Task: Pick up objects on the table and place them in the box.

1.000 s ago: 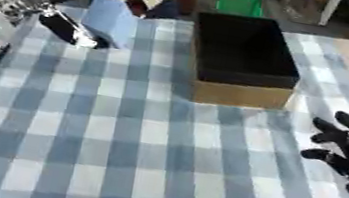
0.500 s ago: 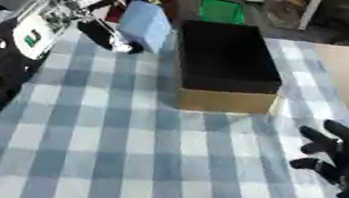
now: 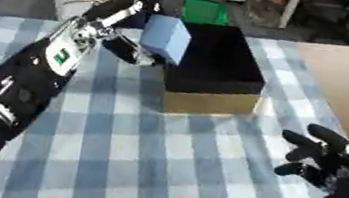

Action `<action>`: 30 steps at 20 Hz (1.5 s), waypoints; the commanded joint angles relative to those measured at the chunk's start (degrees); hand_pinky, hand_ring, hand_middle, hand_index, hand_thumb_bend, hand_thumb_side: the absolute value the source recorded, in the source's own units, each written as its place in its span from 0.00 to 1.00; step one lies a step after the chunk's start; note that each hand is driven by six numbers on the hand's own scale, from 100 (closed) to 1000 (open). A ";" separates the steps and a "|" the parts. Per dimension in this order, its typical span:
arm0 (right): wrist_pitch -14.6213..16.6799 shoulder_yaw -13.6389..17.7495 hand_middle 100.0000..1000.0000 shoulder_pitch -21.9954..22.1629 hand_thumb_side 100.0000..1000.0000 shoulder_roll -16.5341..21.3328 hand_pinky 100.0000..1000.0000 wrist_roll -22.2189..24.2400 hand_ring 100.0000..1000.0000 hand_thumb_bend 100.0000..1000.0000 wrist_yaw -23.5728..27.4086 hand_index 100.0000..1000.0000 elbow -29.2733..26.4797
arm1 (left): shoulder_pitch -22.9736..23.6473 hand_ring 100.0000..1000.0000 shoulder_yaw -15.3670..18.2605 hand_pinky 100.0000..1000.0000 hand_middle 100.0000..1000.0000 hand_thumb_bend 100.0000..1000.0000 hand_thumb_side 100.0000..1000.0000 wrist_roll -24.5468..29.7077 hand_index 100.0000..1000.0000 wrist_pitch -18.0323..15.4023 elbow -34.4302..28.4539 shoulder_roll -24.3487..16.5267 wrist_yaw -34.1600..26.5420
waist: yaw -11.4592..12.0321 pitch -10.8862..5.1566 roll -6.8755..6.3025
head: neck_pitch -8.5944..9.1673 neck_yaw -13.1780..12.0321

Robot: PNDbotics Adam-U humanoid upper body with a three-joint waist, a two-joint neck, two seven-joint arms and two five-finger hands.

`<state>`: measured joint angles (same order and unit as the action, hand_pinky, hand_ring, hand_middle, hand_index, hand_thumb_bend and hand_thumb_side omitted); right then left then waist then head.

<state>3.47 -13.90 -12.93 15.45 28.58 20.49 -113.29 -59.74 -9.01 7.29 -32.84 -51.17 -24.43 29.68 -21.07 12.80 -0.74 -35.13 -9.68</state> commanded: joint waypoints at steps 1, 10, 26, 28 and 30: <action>-0.04 -0.20 0.67 -1.00 0.50 0.27 0.72 0.56 1.00 0.00 0.77 0.96 -1.30 | -1.75 0.41 -0.36 0.69 0.38 0.25 0.08 -0.93 0.58 -0.26 -0.60 0.13 -0.90 | -0.32 -0.73 0.07 | 0.97 -0.01; -0.25 -0.59 0.67 -2.07 0.51 0.16 0.72 1.19 1.00 0.00 1.57 0.95 -1.30 | -1.10 0.53 -1.55 0.71 0.53 0.38 0.12 -2.27 0.67 -2.34 -1.53 1.34 4.84 | -1.55 -0.45 -0.36 | 2.47 0.21; -0.45 -0.45 0.67 -2.21 0.51 0.36 0.72 1.00 1.00 0.00 1.71 0.95 -1.30 | -0.38 0.75 -1.21 0.83 0.81 0.55 0.36 -2.03 0.81 -2.00 -0.74 1.14 7.48 | -1.42 -0.54 -0.74 | 3.02 0.65; -0.39 -0.44 0.67 -2.16 0.51 0.38 0.72 1.01 1.00 0.00 1.68 0.95 -1.30 | -0.31 0.76 -1.17 0.84 0.82 0.54 0.37 -2.01 0.81 -1.88 -0.79 0.98 7.38 | -1.39 -0.54 -0.67 | 3.02 0.70; -0.36 -0.39 0.67 -2.07 0.51 0.39 0.72 0.97 1.00 0.00 1.64 0.95 -1.30 | -0.13 0.74 -1.08 0.84 0.80 0.49 0.37 -1.98 0.80 -1.71 -0.82 0.74 6.81 | -1.33 -0.59 -0.62 | 3.03 0.77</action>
<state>3.00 -14.52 -14.60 15.42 29.65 21.76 -113.29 -58.92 -10.66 5.35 -34.76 -51.38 -22.63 36.69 -22.42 13.14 -1.63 -32.66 -9.05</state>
